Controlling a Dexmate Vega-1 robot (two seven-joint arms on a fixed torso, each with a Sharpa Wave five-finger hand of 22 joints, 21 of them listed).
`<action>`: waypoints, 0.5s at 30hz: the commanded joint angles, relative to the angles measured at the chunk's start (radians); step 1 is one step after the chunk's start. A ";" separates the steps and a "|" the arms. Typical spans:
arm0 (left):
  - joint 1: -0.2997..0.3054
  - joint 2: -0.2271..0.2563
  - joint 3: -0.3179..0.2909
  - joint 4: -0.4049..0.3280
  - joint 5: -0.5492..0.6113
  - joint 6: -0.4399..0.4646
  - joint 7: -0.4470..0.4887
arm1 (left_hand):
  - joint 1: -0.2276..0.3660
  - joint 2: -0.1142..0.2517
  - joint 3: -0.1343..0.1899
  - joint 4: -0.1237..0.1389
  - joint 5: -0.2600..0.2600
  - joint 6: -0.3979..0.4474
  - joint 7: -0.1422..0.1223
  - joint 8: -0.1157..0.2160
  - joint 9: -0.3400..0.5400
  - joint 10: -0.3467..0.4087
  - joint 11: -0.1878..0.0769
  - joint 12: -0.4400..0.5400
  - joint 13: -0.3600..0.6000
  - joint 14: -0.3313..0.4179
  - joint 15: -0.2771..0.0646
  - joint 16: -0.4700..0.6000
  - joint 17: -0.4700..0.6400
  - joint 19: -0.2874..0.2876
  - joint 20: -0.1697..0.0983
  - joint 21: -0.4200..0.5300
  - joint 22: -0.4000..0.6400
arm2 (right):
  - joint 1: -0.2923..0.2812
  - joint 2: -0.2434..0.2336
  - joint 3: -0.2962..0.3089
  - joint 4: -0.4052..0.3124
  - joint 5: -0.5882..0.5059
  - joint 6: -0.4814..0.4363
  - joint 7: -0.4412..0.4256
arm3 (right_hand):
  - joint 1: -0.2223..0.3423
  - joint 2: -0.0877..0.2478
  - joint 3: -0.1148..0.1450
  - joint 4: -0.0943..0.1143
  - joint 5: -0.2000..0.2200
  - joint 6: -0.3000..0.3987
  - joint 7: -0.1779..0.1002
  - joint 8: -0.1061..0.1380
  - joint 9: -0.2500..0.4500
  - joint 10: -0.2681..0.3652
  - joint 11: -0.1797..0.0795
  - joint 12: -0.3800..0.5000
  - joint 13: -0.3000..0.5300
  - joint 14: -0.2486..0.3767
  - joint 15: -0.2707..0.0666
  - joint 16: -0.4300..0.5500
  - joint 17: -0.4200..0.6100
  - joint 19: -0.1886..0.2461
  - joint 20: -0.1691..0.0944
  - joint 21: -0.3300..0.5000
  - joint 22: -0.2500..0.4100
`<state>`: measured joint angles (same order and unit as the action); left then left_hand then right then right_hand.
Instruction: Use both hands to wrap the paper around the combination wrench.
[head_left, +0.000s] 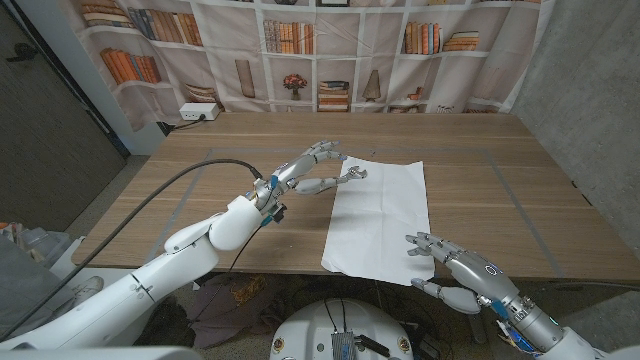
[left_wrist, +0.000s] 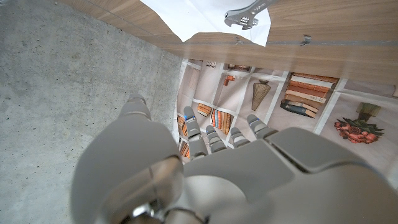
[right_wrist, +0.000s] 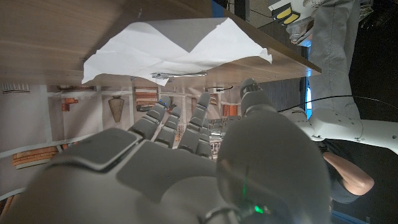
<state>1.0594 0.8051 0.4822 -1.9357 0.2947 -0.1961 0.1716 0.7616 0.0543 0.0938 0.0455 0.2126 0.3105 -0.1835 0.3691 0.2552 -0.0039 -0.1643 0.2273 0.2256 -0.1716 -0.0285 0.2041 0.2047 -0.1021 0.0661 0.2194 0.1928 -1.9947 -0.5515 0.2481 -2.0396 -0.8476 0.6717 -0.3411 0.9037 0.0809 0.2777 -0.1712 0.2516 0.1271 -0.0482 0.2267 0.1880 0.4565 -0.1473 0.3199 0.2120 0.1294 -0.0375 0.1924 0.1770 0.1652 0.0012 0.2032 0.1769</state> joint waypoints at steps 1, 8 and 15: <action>0.011 0.000 -0.002 -0.015 0.005 0.013 0.011 | -0.001 -0.002 -0.003 0.001 0.004 0.006 -0.002 -0.002 0.003 0.004 -0.001 0.003 0.001 -0.022 -0.005 0.005 0.002 0.001 0.001 0.006 0.005 | -0.023 -0.075 -0.030 0.009 -0.107 -0.085 -0.150 | 0.016 -0.001 0.005 0.003 0.001 0.012 0.003 0.002 0.006 0.010 -0.004 0.008 0.005 -0.007 -0.075 -0.003 0.003 0.004 -0.018 -0.001 0.002; 0.016 0.001 -0.002 -0.017 0.004 0.012 0.014 | -0.002 -0.002 -0.004 0.001 0.004 0.006 -0.003 -0.002 0.002 0.004 -0.001 0.003 0.002 -0.021 -0.005 0.005 0.002 0.001 0.000 0.006 0.005 | -0.035 -0.119 -0.047 0.010 -0.131 -0.143 -0.204 | 0.026 -0.002 0.006 0.002 -0.001 0.016 0.002 0.001 0.006 0.018 -0.004 0.012 0.006 -0.005 -0.081 -0.003 0.003 0.008 -0.041 -0.001 0.002; 0.026 0.004 -0.003 -0.027 0.005 0.022 0.011 | -0.002 -0.002 -0.005 0.002 0.004 0.007 -0.002 -0.003 0.002 0.006 -0.001 0.004 0.002 -0.019 -0.005 0.005 0.002 0.001 0.000 0.006 0.005 | -0.045 -0.168 -0.069 -0.005 -0.159 -0.225 -0.210 | 0.052 0.008 0.014 0.003 -0.005 -0.011 -0.005 -0.013 0.006 -0.009 -0.015 0.002 0.007 -0.021 -0.091 -0.009 0.004 0.000 -0.053 -0.006 0.001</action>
<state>1.0727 0.8054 0.4814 -1.9504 0.2982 -0.1850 0.1828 0.7616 0.0543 0.0897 0.0470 0.2126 0.3106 -0.1835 0.3691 0.2551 -0.0040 -0.1642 0.2273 0.2255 -0.1716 -0.0285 0.2041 0.2048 -0.1021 0.0661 0.2194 0.1928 -2.0246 -0.6521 0.2082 -2.0324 -0.9563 0.5579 -0.5019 0.9382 0.0835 0.2834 -0.1708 0.2502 0.1365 -0.0487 0.2215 0.1930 0.4608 -0.1531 0.3256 0.2167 0.1203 -0.0359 0.1884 0.1779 0.1719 -0.0350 0.2023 0.1770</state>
